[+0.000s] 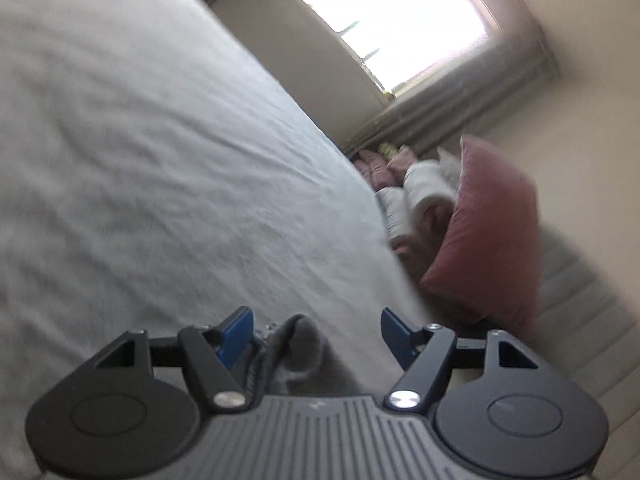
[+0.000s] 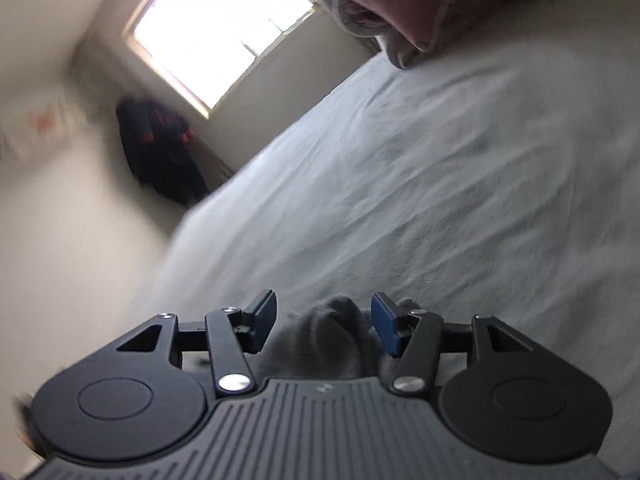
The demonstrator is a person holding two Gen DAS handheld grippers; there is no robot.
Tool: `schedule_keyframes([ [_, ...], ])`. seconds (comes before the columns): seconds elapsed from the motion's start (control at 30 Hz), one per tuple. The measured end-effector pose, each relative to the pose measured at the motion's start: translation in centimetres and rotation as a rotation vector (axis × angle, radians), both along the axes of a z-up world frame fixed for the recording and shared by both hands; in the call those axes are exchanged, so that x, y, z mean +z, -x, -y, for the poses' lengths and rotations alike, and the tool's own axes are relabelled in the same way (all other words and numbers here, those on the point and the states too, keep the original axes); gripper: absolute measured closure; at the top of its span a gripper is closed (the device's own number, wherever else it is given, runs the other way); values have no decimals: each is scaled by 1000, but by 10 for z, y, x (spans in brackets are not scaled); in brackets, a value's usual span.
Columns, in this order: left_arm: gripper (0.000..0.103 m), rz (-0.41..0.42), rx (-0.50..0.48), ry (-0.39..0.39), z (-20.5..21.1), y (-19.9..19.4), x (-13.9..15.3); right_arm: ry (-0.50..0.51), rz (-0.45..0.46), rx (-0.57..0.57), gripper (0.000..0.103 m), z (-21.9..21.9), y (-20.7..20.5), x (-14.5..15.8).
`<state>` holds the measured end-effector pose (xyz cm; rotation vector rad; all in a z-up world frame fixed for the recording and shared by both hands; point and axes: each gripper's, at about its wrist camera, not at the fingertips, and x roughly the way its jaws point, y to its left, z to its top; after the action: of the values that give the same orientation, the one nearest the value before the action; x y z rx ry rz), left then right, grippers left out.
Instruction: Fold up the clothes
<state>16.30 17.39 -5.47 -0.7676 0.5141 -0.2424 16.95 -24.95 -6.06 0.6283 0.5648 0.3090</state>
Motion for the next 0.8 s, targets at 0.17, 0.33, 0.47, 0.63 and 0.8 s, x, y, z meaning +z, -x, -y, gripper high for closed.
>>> schedule_keyframes([
  [0.17,56,12,-20,-191,20,-8,0,250,29,12,46,-26,3,-6],
  [0.33,93,46,-9,-244,24,-2,-6,412,109,-21,90,-46,0,-6],
  [0.47,92,76,27,-342,29,3,-4,490,214,-76,90,-54,6,5],
  [0.63,86,-27,18,-449,41,-14,-12,585,83,-48,87,-62,-21,-10],
  [0.8,71,14,63,-485,46,-5,12,587,83,-25,66,-71,-18,-2],
])
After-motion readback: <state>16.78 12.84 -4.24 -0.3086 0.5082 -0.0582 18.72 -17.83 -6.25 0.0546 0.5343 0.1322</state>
